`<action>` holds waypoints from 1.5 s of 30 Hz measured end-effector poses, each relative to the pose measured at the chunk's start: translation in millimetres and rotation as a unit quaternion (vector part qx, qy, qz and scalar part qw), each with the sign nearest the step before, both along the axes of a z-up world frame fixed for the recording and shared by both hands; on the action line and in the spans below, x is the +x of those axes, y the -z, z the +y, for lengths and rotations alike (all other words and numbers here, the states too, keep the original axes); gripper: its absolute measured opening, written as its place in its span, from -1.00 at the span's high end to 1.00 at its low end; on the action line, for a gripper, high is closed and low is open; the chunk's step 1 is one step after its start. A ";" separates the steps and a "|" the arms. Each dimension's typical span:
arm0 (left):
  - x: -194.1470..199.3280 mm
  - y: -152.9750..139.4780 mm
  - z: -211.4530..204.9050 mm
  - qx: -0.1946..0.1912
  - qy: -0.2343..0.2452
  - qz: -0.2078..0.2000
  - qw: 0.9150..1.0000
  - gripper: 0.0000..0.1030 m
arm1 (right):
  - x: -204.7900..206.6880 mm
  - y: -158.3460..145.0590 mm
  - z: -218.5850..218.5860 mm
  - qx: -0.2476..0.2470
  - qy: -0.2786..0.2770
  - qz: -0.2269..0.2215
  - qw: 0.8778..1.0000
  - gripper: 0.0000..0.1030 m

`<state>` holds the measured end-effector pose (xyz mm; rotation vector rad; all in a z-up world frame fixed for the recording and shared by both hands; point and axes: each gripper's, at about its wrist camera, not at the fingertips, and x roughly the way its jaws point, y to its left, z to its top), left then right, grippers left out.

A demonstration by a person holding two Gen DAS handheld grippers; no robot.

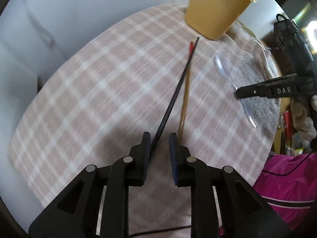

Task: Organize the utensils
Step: 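Close the left tool on the black chopstick while the right tool holds the clear spoon, then lift the black chopstick with the left tool and the clear spoon with the right tool over the yellow container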

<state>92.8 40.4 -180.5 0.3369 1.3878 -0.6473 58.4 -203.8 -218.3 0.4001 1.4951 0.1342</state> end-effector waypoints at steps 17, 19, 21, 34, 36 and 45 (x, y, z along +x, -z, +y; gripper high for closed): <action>46.7 32.4 -60.7 0.035 0.076 0.016 0.996 0.66 | -1.7 -5.3 -24.2 0.012 0.000 -0.005 1.000 0.77; 50.4 32.9 -65.0 0.036 0.081 0.015 0.996 0.66 | -2.2 -1.6 -26.6 0.019 -0.001 -0.001 1.000 0.77; 55.6 35.6 -73.2 0.039 0.089 0.022 0.995 0.66 | 2.0 2.1 -23.4 0.020 -0.001 0.004 1.000 0.77; 86.0 46.1 -134.1 0.040 0.107 0.010 0.993 0.78 | 29.4 8.9 -25.8 0.004 -0.006 0.020 1.000 0.78; 91.9 47.1 -137.0 0.035 0.098 0.012 0.995 0.88 | 32.8 8.6 -25.1 -0.001 -0.016 0.019 1.000 0.79; 99.9 39.0 -119.1 0.004 0.045 0.013 0.999 0.94 | 29.5 3.2 -12.6 0.001 -0.023 0.005 1.000 0.90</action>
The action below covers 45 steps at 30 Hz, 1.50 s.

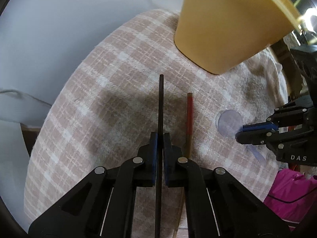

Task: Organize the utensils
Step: 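Lift the black chopstick with the left tool and the clear spoon with the right tool over the yellow container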

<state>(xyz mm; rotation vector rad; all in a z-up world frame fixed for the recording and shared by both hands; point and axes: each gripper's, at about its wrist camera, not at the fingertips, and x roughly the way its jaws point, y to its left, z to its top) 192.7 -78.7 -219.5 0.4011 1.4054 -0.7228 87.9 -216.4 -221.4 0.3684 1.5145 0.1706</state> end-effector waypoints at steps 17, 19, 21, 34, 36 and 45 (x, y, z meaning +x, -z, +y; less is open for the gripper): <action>-25.2 -68.9 79.5 -0.082 -0.113 -0.044 0.989 0.94 | -19.1 -40.4 -2.7 0.017 -0.018 -0.059 0.998 0.95; -30.3 -81.0 83.9 -0.094 -0.123 -0.052 0.987 0.94 | -26.9 -48.0 -4.9 0.019 -0.022 -0.070 0.997 0.95; -34.8 -94.0 85.5 -0.107 -0.134 -0.060 0.983 0.94 | -29.6 -60.5 -6.5 0.021 -0.024 -0.082 0.996 0.95; -61.4 -167.9 77.7 -0.167 -0.167 -0.122 0.964 0.94 | -28.3 -140.5 -34.8 0.032 -0.030 -0.174 0.984 0.95; -65.1 -176.5 75.0 -0.177 -0.176 -0.131 0.960 0.94 | -24.4 -152.0 -38.5 0.037 -0.032 -0.186 0.981 0.95; -75.5 -207.8 61.2 -0.202 -0.206 -0.164 0.943 0.94 | -6.6 -185.4 -46.7 0.047 -0.050 -0.234 0.970 0.95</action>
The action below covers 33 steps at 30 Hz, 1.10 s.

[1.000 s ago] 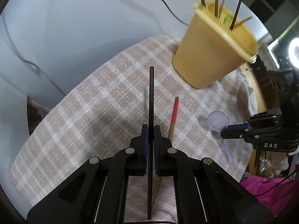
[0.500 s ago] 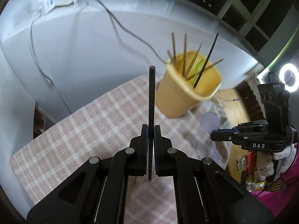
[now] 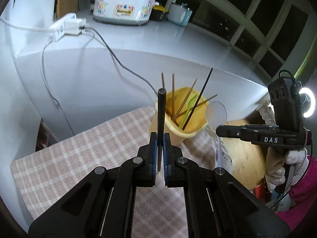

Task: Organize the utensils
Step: 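Lift the black chopstick with the left tool and the clear spoon with the right tool over the yellow container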

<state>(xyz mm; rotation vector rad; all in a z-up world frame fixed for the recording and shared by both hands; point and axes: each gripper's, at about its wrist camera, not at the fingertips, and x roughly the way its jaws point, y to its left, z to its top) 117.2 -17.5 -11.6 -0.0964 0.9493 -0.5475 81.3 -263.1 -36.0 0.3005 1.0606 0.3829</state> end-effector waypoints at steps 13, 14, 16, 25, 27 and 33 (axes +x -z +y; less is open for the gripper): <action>-3.5 -53.6 -16.4 -0.020 -0.029 -0.070 0.997 0.94 | 28.1 -39.6 -15.5 0.010 -0.024 -0.061 0.998 0.95; -3.0 -58.2 -18.2 -0.022 -0.030 -0.075 0.996 0.94 | 30.3 -42.2 -16.7 0.011 -0.026 -0.065 0.997 0.95; -1.7 -65.6 -21.0 -0.026 -0.032 -0.084 0.996 0.94 | 34.5 -46.9 -18.8 0.011 -0.028 -0.072 0.997 0.95; 10.0 -84.9 -41.7 -0.036 -0.028 -0.108 0.993 0.94 | 58.6 -57.5 -24.9 0.012 -0.033 -0.099 0.994 0.95; 14.5 -82.8 -47.4 -0.036 -0.027 -0.108 0.993 0.94 | 65.3 -53.8 -25.6 0.011 -0.032 -0.099 0.994 0.95; 27.5 -64.5 -66.8 -0.021 -0.021 -0.088 0.996 0.94 | 81.3 -45.9 -30.5 0.012 -0.028 -0.105 0.994 0.95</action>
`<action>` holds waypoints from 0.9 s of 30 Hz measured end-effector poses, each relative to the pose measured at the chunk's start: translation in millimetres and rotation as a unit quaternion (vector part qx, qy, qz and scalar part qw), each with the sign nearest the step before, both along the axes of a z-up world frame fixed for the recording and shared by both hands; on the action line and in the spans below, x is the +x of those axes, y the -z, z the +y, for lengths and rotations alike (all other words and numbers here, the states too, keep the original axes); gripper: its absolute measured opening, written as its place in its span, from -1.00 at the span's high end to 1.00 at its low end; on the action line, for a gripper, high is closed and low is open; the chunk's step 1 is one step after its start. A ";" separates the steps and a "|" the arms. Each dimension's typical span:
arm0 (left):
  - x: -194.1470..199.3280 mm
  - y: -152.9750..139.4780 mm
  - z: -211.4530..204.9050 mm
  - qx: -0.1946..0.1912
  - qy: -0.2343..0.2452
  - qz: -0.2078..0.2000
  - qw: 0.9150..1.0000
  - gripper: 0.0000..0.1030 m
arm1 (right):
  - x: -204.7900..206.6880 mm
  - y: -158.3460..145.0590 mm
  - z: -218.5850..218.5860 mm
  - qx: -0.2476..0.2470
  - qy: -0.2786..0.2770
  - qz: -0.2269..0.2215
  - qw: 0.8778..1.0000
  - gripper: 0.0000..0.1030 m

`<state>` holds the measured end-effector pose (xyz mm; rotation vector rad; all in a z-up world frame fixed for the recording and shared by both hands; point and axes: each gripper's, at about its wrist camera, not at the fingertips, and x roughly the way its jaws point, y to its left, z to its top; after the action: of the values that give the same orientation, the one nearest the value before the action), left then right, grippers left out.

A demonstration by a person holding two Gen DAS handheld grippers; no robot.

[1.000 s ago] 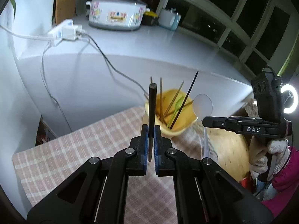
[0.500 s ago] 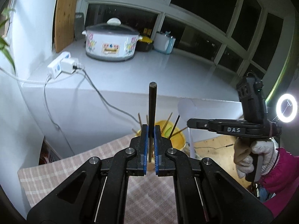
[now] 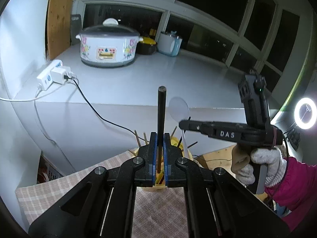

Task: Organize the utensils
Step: 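Lift the black chopstick with the left tool and the clear spoon with the right tool over the yellow container, then lower the black chopstick into the container and open the left tool while the right tool releases the spoon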

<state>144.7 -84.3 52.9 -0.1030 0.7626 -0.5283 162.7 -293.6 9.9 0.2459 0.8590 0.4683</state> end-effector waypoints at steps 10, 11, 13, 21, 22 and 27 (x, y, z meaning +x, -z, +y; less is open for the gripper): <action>11.6 30.2 -21.9 0.015 -0.004 0.029 0.999 0.94 | 23.8 28.6 -5.7 -0.008 0.002 0.009 1.000 0.95; 12.7 32.0 -23.5 0.015 -0.005 0.030 0.999 0.94 | 25.3 31.3 -6.2 -0.008 0.002 0.011 1.000 0.95; 15.0 36.0 -25.8 0.014 -0.006 0.035 0.999 0.94 | 27.6 37.0 -6.9 -0.010 0.003 0.015 1.000 0.95; 22.1 49.1 -32.3 0.014 -0.006 0.050 0.999 0.94 | 33.1 55.1 -10.8 -0.018 0.010 0.021 1.000 0.95; 22.0 50.5 -32.5 0.014 -0.006 0.052 0.999 0.94 | 33.2 57.4 -11.3 -0.018 0.012 0.023 1.000 0.95; 23.5 60.7 -33.7 0.019 -0.006 0.063 0.998 0.94 | 32.0 70.6 -11.7 -0.021 0.017 0.033 0.999 0.95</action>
<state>168.2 -118.0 -7.8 -0.1065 0.8949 -0.5000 194.7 -305.2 -60.7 0.2386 0.9258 0.4119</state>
